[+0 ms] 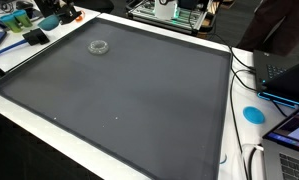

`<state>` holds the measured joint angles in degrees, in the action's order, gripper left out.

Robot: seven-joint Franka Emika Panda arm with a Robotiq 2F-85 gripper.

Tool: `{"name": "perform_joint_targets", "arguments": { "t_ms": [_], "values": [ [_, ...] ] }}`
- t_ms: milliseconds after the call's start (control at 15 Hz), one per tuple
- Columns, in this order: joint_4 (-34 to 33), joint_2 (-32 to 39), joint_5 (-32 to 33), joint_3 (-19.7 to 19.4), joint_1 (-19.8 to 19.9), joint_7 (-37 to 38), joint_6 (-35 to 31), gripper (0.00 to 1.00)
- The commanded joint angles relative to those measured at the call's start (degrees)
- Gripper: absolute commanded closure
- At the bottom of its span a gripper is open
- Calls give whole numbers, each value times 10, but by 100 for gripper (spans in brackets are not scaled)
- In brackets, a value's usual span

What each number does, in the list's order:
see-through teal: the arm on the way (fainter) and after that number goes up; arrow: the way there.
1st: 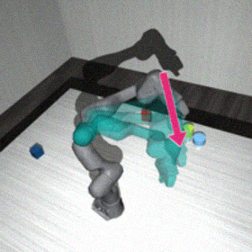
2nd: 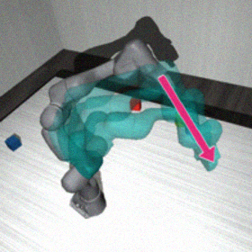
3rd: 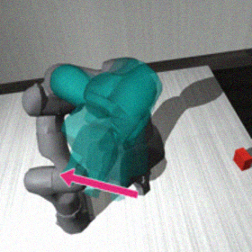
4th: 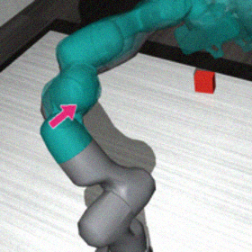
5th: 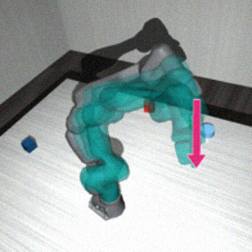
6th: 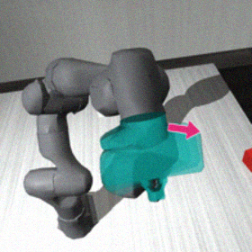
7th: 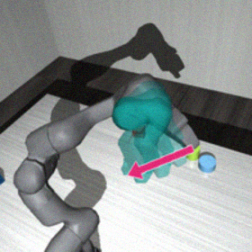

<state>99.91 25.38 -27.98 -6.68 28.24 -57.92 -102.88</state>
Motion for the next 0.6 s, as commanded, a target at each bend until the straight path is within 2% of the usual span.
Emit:
{"name": "perform_joint_targets", "arguments": {
  "t_ms": [0,533],
  "values": [
    [37,-21,-33,-7,12,-56,2,72],
    [86,-49,-49,-25,8,-120,-6,72]
  ]
}}
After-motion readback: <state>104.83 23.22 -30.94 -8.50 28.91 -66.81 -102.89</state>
